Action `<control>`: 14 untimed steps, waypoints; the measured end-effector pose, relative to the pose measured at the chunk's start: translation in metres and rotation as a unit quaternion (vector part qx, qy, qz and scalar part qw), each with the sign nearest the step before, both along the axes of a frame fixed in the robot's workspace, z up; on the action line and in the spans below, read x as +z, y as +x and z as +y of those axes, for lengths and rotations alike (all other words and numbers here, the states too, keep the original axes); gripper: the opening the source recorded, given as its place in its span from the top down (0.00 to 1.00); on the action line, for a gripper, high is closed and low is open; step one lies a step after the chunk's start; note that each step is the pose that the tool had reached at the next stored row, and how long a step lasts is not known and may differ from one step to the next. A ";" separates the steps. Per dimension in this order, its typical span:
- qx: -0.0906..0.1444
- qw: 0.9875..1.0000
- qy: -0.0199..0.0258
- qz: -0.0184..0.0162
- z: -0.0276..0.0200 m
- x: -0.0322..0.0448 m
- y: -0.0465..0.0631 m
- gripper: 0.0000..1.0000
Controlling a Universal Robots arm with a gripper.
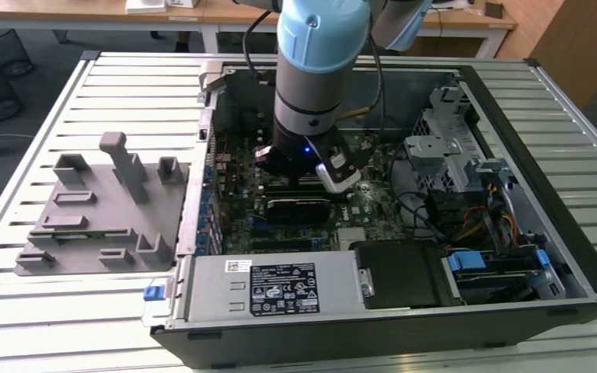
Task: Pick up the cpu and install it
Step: 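Install the second cpu locking lever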
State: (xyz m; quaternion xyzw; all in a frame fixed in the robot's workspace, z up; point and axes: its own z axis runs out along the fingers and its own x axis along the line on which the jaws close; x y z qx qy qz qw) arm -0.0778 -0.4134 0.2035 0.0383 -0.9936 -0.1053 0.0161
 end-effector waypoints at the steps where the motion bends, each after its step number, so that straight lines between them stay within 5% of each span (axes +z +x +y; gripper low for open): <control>1: 0.000 1.000 0.000 0.000 0.0000 -0.0003 0.000 0.89; 14: 0.000 1.000 0.007 0.000 -0.0005 -0.0051 -0.005 0.89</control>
